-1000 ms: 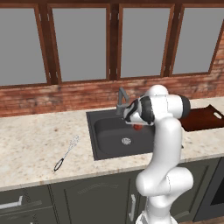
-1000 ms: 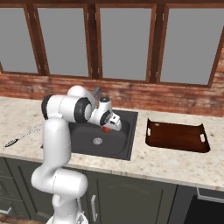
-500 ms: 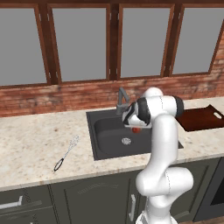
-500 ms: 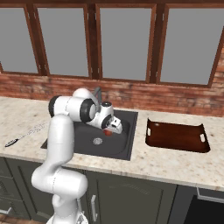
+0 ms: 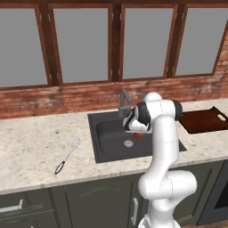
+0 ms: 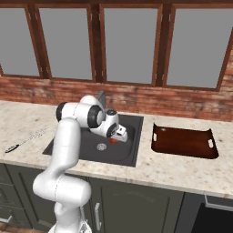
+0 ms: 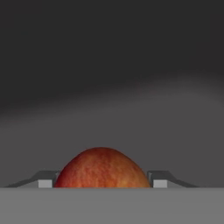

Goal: Pick up all produce items and place them in the sink. Turn on the sink faucet to wash them. Then turn the sink off and put them in the tray.

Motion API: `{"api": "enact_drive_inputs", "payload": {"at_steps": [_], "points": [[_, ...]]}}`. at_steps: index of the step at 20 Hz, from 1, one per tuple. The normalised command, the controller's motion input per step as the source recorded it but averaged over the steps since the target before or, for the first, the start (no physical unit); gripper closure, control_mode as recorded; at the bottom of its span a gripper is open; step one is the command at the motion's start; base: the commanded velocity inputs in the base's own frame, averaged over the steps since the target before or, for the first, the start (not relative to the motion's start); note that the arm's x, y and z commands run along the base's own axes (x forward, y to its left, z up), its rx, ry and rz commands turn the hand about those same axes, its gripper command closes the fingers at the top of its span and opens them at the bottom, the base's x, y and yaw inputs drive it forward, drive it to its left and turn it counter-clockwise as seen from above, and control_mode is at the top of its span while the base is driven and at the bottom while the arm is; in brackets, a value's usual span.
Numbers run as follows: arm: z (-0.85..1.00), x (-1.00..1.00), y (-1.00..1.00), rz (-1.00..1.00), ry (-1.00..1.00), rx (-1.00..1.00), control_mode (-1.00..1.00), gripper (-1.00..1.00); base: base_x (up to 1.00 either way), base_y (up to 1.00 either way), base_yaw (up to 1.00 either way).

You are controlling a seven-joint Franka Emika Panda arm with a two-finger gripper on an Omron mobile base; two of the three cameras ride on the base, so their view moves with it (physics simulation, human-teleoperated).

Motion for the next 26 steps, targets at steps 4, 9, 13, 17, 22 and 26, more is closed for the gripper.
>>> {"api": "enact_drive_inputs", "payload": {"at_steps": [4, 9, 13, 17, 22, 26], "points": [[-0.04, 0.07, -0.02, 0.00, -0.01, 0.00, -1.00, -1.00, 0.00, 0.00, 0.00], [0.13, 0.00, 0.00, 0.00, -0.02, 0.00, -1.00, -1.00, 0.00, 0.00, 0.00], [0.39, -0.06, 0.00, 0.00, -0.03, 0.00, -1.00, -1.00, 0.00, 0.00, 0.00], [0.52, -0.26, -0.11, 0.00, -0.10, 0.03, -1.00, -1.00, 0.00, 0.00, 0.00], [0.56, -0.35, -0.33, 0.01, -0.11, 0.07, -1.00, -1.00, 0.00, 0.00, 0.00], [0.61, -0.29, -0.30, 0.04, -0.07, 0.10, -1.00, -1.00, 0.00, 0.00, 0.00]]}}
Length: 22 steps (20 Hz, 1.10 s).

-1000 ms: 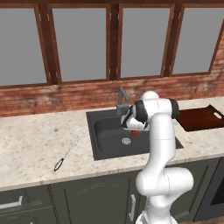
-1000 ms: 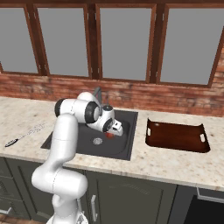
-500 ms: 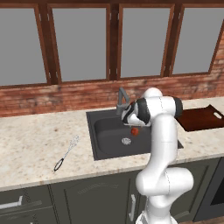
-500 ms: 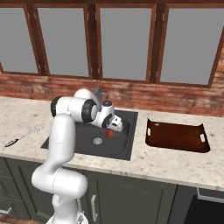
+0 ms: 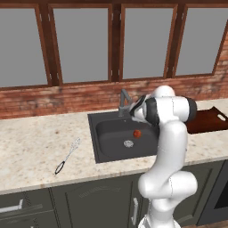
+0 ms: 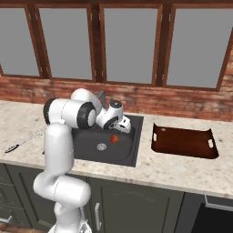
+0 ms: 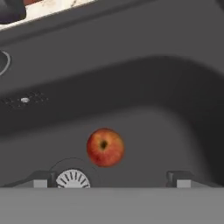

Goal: Pick up all produce items and place them in the sink. Turn on the sink faucet to wash them. Then turn the sink off and put them in the tray.

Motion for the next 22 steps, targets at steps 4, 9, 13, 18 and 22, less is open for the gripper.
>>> {"api": "enact_drive_inputs", "payload": {"at_steps": [4, 9, 13, 18, 22], "points": [[0.62, -0.11, -0.08, 0.05, -0.06, 0.12, -1.00, -1.00, 0.00, 0.00, 0.00], [0.49, 0.00, 0.00, 0.08, -0.01, 0.15, -1.00, -1.00, 0.00, 0.00, 0.00], [0.28, 0.01, 0.00, 0.09, 0.00, 0.13, -1.00, -1.00, 0.00, 0.00, 0.00], [0.21, 0.09, 0.00, 0.07, 0.00, 0.09, -1.00, -1.00, 0.00, 0.00, 0.00], [0.22, 0.19, 0.03, 0.06, 0.00, 0.07, -1.00, -1.00, 0.00, 0.00, 0.00]]}}
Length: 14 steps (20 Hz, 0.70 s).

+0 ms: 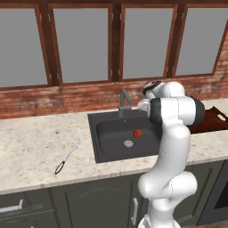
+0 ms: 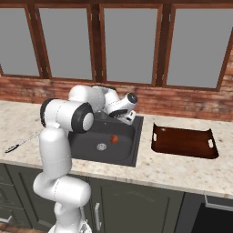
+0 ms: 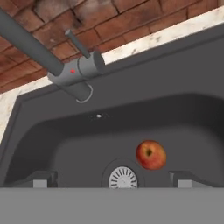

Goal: Pick up all produce items and place them in the sink. Turn on the sink faucet to wash them. Then turn the sink off and put them in the tray.

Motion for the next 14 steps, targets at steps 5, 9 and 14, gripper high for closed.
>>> {"api": "enact_drive_inputs", "payload": {"at_steps": [5, 9, 14], "points": [[0.19, 0.21, 0.14, 0.05, -0.02, 0.04, -1.00, -1.00, 0.00, 0.00, 0.00], [0.07, 0.16, 0.18, 0.04, -0.03, 0.01, -1.00, -1.00, 0.00, 0.00, 0.00], [0.00, 0.26, 0.12, 0.02, -0.01, 0.00, -1.00, -1.00, 0.00, 0.00, 0.00]]}}
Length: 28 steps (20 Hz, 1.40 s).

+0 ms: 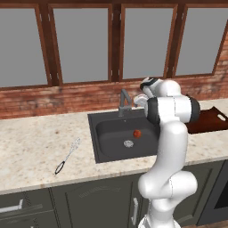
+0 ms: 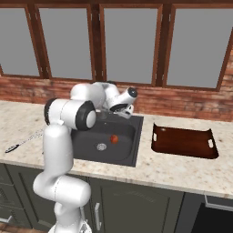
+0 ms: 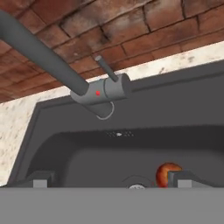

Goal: Pick up all produce items and place them in the sink. Turn on the sink faucet to wash them. Then turn the sink off and put them in the tray.

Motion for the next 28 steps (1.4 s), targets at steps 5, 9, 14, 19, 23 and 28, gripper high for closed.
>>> {"api": "enact_drive_inputs", "payload": {"at_steps": [5, 9, 14, 19, 23, 28], "points": [[0.00, 0.38, 0.02, 0.02, -0.01, 0.00, -1.00, -1.00, 0.00, 0.00, 0.00], [-0.01, 0.39, 0.00, 0.01, 0.00, 0.01, -1.00, -1.00, 0.00, 0.00, 0.00], [-0.05, 0.34, 0.00, 0.01, 0.00, 0.01, -1.00, -1.00, 0.00, 0.00, 0.00], [-0.13, 0.28, 0.00, 0.01, 0.00, 0.01, -1.00, -1.00, 0.00, 0.00, 0.00], [-0.14, 0.27, 0.00, 0.01, 0.00, 0.01, -1.00, -1.00, 0.00, 0.00, 0.00], [-0.13, 0.26, 0.00, 0.01, 0.00, 0.02, -1.00, -1.00, 0.00, 0.00, 0.00]]}}
